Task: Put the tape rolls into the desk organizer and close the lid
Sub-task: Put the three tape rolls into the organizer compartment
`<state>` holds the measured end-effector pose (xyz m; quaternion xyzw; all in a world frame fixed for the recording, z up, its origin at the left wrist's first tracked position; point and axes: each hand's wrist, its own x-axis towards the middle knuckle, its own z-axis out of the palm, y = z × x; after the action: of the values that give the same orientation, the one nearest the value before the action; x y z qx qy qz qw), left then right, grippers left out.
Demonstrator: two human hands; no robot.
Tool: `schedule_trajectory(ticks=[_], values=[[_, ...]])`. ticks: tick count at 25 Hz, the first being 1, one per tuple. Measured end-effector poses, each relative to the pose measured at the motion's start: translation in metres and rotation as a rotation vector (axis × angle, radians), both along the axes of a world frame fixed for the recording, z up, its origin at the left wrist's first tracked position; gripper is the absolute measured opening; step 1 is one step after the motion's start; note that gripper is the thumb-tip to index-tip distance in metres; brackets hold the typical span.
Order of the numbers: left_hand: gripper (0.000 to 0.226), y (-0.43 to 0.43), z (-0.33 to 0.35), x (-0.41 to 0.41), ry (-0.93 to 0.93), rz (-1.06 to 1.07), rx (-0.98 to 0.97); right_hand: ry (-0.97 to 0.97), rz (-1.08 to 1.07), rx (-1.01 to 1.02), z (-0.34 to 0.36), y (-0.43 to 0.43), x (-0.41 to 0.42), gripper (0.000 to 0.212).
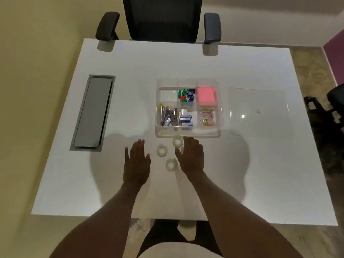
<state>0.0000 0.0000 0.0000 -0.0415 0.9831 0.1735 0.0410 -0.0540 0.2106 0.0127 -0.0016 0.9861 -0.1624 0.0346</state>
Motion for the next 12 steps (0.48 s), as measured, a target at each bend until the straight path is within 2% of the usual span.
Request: schedule_trajectory(ticks=[4,8,12], values=[[0.06,-0.008,-0.023,-0.034,-0.03,-0.006,0.034,-0.054,-0.099,-0.045,-0.017,-0.009,-0.016,0.053],[0.057,-0.009,-0.053,-0.045,-0.036,-0.023,0.12,-0.033,-0.067,0.025,-0.033,-0.013,-0.024,0.056],[0.055,-0.004,-0.066,-0.045,-0.02,0.012,0.085,-0.035,-0.03,0.057,-0.043,-0.017,-0.034,0.048]])
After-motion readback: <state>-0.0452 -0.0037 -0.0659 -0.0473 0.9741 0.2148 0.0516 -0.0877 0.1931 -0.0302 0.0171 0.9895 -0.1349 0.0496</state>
